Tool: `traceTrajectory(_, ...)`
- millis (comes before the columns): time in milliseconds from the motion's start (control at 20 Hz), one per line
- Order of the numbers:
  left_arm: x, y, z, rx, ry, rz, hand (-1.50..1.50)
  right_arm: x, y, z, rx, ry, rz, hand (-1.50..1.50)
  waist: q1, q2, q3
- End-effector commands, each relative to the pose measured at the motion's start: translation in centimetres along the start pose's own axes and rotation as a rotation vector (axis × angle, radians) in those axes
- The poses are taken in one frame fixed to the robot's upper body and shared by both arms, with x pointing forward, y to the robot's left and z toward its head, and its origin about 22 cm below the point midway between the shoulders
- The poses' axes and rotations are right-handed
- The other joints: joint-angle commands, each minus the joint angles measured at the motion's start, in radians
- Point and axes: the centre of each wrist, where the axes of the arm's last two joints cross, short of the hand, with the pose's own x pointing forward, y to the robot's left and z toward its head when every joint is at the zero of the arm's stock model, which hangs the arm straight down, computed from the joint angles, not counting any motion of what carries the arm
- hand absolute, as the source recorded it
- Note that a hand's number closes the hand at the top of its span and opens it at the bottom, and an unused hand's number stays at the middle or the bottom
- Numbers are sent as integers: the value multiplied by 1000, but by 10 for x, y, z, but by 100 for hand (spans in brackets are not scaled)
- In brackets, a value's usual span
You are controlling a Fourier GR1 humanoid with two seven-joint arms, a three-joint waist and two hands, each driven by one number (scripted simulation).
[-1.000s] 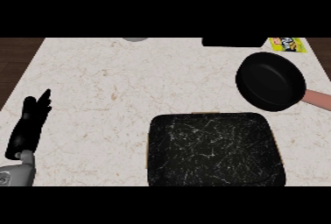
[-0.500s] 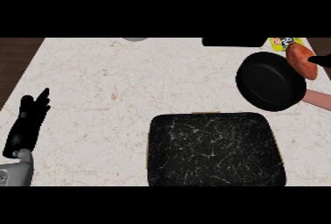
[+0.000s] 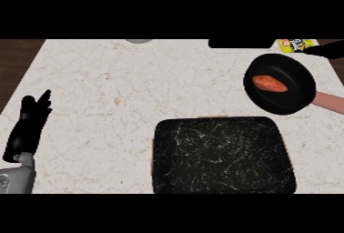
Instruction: Pick the sweet potato from the tray and place it in the pot
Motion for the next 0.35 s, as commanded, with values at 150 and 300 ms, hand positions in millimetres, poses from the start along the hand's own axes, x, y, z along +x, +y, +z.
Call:
traceTrajectory(150,3,-9,5,3,9,-7,0,-36,-47,13,-249,-5,-213,-150,-11,-3,0)
traceTrajectory(300,-2,4,-7,2,-3,1,0,-37,-89,16,-314,-23,-246,-150,-5,3,0)
